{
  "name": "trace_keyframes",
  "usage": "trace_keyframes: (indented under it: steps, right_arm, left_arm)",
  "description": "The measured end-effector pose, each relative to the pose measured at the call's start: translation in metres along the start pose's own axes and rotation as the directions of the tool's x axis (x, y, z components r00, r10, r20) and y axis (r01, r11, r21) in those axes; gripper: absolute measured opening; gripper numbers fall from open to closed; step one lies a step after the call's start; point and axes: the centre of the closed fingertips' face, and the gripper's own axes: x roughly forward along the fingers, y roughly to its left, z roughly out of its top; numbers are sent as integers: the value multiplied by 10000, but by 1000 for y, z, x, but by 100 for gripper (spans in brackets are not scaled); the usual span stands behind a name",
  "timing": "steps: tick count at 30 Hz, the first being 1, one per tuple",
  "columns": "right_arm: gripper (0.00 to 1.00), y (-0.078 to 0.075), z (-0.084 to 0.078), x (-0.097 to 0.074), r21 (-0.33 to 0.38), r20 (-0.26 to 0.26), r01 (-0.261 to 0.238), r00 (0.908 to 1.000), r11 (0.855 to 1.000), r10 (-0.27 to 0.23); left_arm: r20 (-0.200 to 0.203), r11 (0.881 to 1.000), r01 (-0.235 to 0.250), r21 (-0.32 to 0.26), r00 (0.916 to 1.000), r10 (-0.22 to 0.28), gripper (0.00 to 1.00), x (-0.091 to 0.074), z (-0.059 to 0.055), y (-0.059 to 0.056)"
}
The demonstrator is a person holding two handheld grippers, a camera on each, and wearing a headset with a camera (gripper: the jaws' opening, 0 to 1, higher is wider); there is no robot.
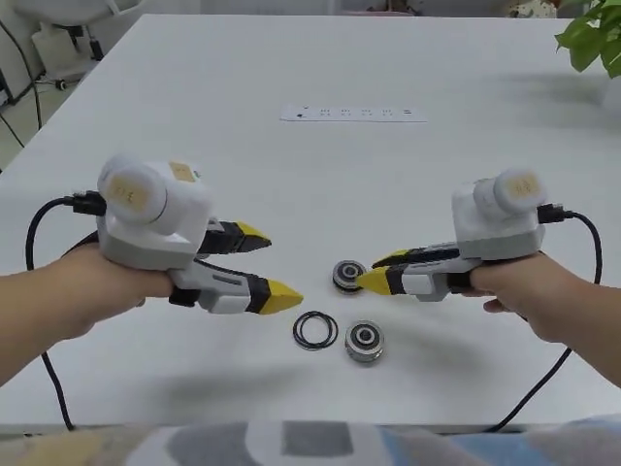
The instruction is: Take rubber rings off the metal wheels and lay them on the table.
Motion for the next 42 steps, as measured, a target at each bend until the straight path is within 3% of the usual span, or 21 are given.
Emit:
trace_keyframes:
  steps: [24, 42]
  right_arm:
    - [29, -12, -13, 15, -1649, -382, 46, 9992, 9863, -111]
    - [24, -17, -11, 22, -1865, -197, 103, 9997, 9824, -142]
  left_arm:
    - [-259, 9994, 220, -252, 9994, -226, 48, 45, 0, 6]
    - [-447, 9983, 393, -428, 9982, -412, 40, 76, 0, 5]
